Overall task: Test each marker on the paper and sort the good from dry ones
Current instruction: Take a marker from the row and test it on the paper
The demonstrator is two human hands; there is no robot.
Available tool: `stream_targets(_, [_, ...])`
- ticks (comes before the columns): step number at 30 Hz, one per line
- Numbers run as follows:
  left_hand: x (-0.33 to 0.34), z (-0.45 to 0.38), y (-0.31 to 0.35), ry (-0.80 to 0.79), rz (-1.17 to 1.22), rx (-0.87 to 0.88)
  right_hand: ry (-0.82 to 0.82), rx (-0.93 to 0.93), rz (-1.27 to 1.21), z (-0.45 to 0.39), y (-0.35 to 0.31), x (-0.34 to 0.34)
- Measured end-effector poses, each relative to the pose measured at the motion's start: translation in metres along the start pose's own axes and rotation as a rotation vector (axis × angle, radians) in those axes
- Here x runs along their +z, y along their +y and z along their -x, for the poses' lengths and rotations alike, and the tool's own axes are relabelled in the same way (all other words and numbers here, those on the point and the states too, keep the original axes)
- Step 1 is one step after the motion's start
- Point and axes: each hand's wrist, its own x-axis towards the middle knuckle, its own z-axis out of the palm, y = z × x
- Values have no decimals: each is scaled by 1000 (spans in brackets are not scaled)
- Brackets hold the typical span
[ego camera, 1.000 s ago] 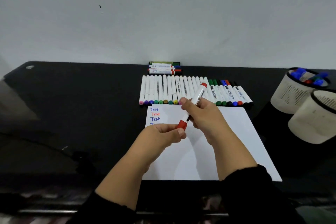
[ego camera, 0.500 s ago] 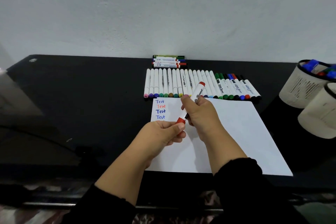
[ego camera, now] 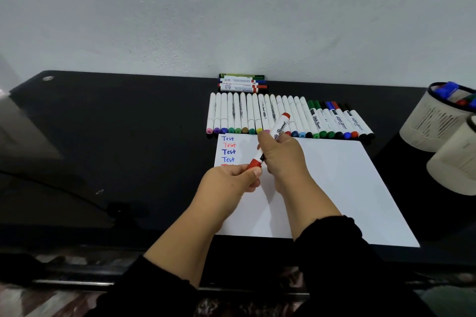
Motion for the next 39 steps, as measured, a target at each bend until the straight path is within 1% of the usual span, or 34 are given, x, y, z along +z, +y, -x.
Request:
stream_targets(5, [-3,-1,2,-27,13,-3,-23,29,-24,0,-5,0])
stream_targets(9, [-7,0,5,-86,66,-55,-64,60,-88,2,-8,-2])
stream_targets(11, [-7,2,7,-61,40,-60,-54,70,-82,4,-10,0])
stream_targets(14, [-4,4,7,24,-118,15,-23,86,-56,7,-10,3])
stream_targets(16, [-4,5,6,41,-158,42,-12,96,-63,9,-12,5])
stream_targets(23, [-20,10,9,-90,54,-86,-77,120,-112,14,-16,9])
stream_targets(28, [-29,15,8,-120,92,-110,-113,118,-135,18,-15,16])
stream_targets(31, [-36,23,2,-199,134,-123,-65,118,-258,7,-16,6])
stream_targets(33, [-39,25,0,-142,78,-142,-7,137,-280,-1,-18,-2])
stream_targets(36, [-39,20,1,3,-10,-106,-9,131,-252,-1,-15,-1])
stream_targets(39, [-39,17,2,54,-31,-63,30,127,-274,4,-11,-1])
